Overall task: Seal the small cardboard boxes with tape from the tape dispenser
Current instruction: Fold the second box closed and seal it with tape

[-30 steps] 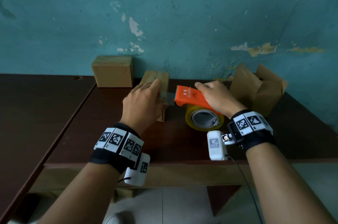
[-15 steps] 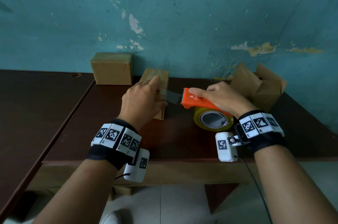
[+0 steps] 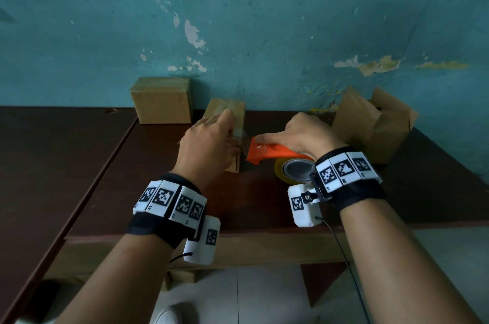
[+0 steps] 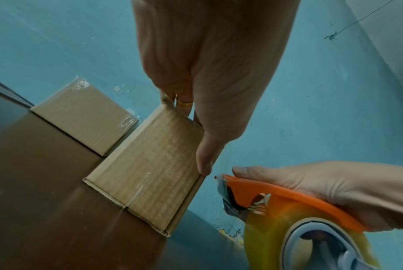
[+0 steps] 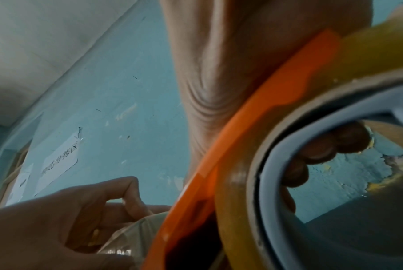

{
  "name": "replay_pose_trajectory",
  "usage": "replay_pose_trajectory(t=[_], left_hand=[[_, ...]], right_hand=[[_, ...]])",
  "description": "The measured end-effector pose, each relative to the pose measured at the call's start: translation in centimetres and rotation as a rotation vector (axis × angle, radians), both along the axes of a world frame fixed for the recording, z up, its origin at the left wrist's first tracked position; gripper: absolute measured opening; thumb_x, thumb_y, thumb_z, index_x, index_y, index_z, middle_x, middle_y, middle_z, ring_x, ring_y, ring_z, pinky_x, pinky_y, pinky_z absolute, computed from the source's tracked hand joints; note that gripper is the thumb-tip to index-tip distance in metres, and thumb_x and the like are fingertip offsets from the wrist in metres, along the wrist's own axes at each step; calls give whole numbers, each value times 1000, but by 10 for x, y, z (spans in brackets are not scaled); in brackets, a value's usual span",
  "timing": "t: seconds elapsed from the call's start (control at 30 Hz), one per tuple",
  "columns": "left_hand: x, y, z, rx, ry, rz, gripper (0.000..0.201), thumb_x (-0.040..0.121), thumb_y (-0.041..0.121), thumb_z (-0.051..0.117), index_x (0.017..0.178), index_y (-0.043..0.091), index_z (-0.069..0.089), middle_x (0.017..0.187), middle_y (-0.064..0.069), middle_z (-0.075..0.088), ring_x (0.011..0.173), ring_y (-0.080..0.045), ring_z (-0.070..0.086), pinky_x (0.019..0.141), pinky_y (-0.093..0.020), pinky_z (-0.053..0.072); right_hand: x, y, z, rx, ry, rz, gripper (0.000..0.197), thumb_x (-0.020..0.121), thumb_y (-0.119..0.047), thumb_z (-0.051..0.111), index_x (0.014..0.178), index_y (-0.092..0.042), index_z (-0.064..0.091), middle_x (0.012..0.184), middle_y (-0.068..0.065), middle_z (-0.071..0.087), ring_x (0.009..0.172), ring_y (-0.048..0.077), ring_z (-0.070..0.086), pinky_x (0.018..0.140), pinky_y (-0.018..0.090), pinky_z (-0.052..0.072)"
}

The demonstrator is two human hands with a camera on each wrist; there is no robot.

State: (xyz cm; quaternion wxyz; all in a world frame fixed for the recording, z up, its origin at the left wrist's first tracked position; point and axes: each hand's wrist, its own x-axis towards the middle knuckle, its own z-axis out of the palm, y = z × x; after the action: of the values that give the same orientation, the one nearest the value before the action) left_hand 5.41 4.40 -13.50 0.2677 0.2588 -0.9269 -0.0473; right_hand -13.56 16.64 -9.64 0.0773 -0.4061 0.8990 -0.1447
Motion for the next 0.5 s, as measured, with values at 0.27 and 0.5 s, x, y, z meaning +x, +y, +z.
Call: replay_pose_trajectory(t=[0.27,0.5], left_hand=[[-1,3,2,-12,-30,2,48,85,37,81,120,19,52,120,2,68,113,-27,63,72,-33,37],[-2,6,5,-21,-28,10,34,94,32,69,119,17,53,118,-1,67,111,-28,63,73,-32,33]], right_hand=[[10,-7,-1,32,-25,-60,85,57,-100,63,79,-18,60,85,5,67,84,29,68,67,36,44],[19,-8,2,58,-72,-111,82,55,-100,64,78,-22,52,98,6,69,94,30,68,84,42,54]])
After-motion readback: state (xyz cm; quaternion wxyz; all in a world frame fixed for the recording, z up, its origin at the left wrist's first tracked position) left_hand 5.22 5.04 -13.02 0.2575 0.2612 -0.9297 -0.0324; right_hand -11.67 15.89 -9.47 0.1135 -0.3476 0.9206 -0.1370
